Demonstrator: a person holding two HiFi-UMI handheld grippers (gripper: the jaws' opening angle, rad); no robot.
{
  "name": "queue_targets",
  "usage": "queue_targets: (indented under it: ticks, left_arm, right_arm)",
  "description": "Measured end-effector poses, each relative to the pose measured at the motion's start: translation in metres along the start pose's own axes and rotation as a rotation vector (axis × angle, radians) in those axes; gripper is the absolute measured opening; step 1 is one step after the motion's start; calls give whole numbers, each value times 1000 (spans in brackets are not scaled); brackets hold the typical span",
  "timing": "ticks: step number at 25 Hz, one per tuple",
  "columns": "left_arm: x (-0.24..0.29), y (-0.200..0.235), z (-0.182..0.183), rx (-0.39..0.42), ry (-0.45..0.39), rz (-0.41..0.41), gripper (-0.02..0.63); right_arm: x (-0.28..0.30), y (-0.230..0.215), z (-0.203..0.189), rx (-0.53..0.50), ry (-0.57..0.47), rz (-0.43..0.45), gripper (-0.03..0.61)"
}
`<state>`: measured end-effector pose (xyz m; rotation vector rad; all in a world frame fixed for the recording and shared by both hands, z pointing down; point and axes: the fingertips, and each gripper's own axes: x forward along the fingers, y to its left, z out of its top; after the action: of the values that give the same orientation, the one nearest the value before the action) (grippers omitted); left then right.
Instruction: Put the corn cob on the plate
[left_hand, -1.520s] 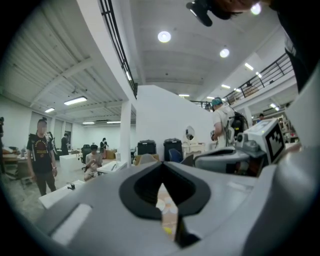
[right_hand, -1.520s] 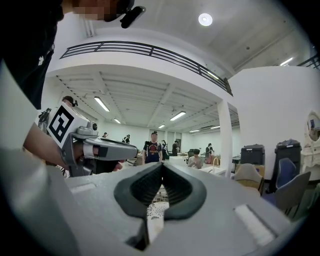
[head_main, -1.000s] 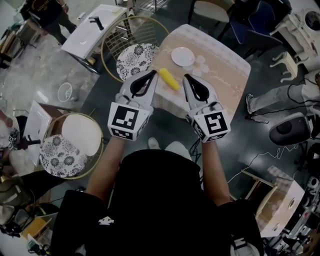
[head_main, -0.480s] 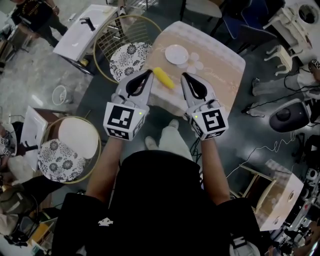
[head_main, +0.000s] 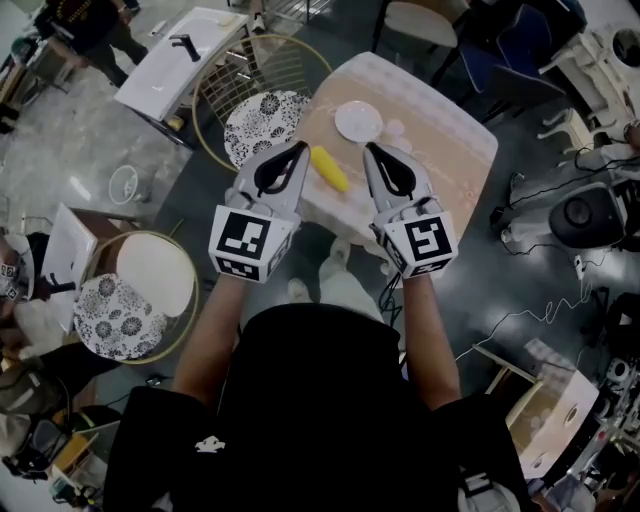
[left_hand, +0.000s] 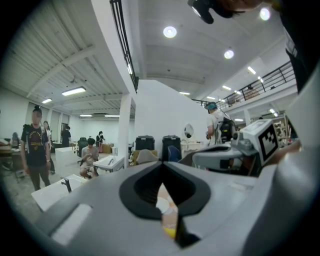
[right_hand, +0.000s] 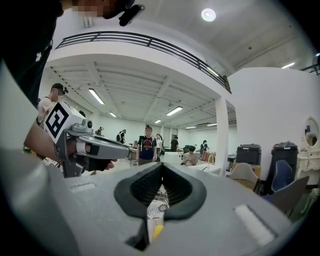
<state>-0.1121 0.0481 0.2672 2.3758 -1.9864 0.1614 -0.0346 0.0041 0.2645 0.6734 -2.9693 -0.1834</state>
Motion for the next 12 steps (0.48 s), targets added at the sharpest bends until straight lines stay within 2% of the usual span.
queue_targets:
  ticks: [12]
  left_arm:
    - [44,12,-1,-23,10,64,6]
  right_arm:
    - [27,-45,-3,-22,5,64,2]
